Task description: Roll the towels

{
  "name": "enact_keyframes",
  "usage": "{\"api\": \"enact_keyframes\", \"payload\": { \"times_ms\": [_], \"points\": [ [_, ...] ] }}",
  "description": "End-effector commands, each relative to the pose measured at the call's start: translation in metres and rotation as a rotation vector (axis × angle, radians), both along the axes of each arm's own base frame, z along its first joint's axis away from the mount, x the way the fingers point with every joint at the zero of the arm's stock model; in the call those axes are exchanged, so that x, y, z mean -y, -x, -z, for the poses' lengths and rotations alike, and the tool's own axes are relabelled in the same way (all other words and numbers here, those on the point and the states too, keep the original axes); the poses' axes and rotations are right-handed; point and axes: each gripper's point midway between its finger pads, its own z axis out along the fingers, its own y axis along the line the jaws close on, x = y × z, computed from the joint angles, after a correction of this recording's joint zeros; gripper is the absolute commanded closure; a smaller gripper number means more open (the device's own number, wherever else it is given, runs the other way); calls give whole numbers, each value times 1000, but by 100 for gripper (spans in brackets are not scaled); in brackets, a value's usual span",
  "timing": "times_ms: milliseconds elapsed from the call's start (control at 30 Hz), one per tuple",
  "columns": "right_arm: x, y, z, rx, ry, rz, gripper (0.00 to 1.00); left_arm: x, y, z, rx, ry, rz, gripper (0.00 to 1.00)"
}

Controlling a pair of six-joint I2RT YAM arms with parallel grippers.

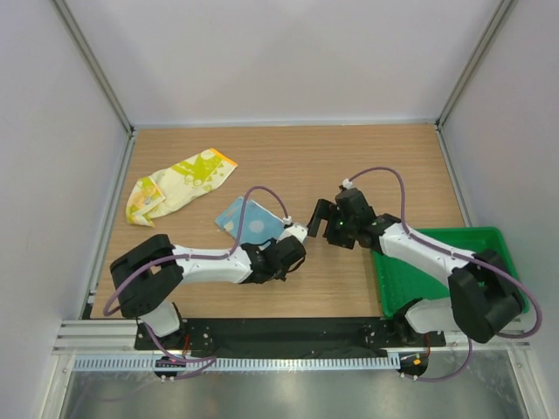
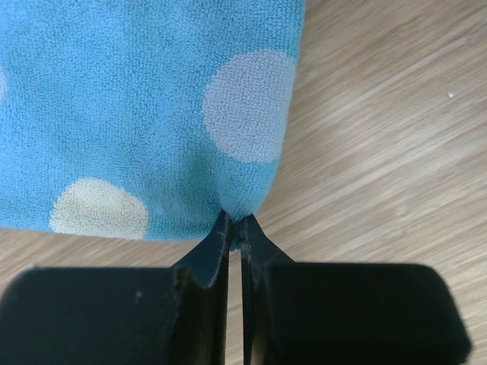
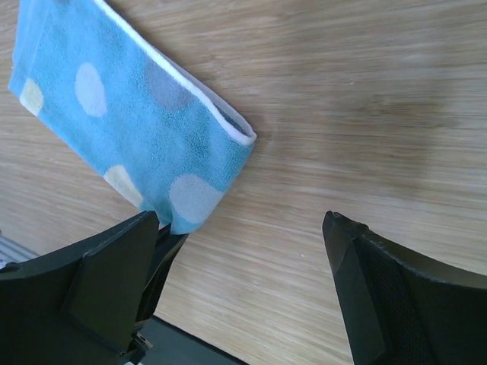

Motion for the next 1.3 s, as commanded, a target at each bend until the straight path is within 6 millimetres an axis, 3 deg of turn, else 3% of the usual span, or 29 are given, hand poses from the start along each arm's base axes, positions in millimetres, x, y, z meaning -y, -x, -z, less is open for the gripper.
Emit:
{"api": "enact_keyframes", "payload": {
  "times_ms": [0,133,267,467,633,867,1000,1133,1233,1267],
  "points": [
    [-42,-8,-15,6,-231,-46,3,-17,11,14,-56,-39,11,100],
    [-49,-8,16,-85,-222,-42,6,-17,9,10,-51,-13,-2,100],
    [-58,-14,27,-103,-248,-45,11,-16,8,4,-48,15,-8,100],
    [-61,-18,51,-147,-237,-24,29,-16,7,-3,-48,65,-20,100],
    [-60,-17,59,-162,-216,-26,50,-22,4,-8,-50,91,-42,100],
    [-44,-17,64,-157,-119,-6,99,-28,1,-13,-60,110,-66,100],
    [-17,-19,67,-157,41,28,99,-31,5,-16,-69,114,-73,100],
    [-3,-26,54,-132,131,28,99,-36,8,-17,-78,110,-86,100],
    [2,-32,44,-101,170,29,72,-34,10,-17,-93,117,-83,100],
    [4,-31,42,-102,180,28,50,-33,11,-18,-96,124,-84,100]
  ]
}}
